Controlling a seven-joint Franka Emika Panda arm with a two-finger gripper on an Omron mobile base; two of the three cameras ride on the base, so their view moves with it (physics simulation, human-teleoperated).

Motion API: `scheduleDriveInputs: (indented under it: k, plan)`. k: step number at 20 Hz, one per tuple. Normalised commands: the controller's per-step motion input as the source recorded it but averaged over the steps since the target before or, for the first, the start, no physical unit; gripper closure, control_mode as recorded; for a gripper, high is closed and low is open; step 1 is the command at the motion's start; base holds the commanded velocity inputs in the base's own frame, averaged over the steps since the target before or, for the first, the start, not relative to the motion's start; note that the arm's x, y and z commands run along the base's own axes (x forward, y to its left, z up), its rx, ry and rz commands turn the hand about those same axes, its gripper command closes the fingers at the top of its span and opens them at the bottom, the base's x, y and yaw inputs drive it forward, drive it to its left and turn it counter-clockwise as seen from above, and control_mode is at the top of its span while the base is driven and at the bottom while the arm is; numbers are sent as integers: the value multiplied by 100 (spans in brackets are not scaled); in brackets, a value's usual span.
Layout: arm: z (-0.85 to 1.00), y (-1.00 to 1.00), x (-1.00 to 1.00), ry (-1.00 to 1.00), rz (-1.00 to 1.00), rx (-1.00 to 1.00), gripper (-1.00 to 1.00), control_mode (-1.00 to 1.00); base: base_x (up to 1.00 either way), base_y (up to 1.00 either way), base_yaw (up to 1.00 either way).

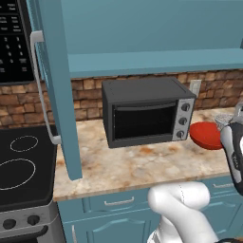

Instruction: Open the cabinet and setup a tea strainer by placing it in the bowl upright.

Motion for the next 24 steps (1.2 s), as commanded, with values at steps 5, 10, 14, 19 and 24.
scheduleDriveInputs:
  k: [5, 10, 14, 19, 24]
  plan:
    - [-25, -27, 0, 3, 24, 0, 100, -100, 0, 0, 0]
    - [-21, -3, 1, 6, 12, 0, 100, -100, 0, 0, 0]
    - [-18, 0, 0, 5, 1, 0, 100, -100, 0, 0, 0]
    - [-16, 0, 7, 4, 0, 0, 100, -100, 0, 0, 0]
    - [-20, 1, 28, 6, 1, 0, 100, -100, 0, 0, 0]
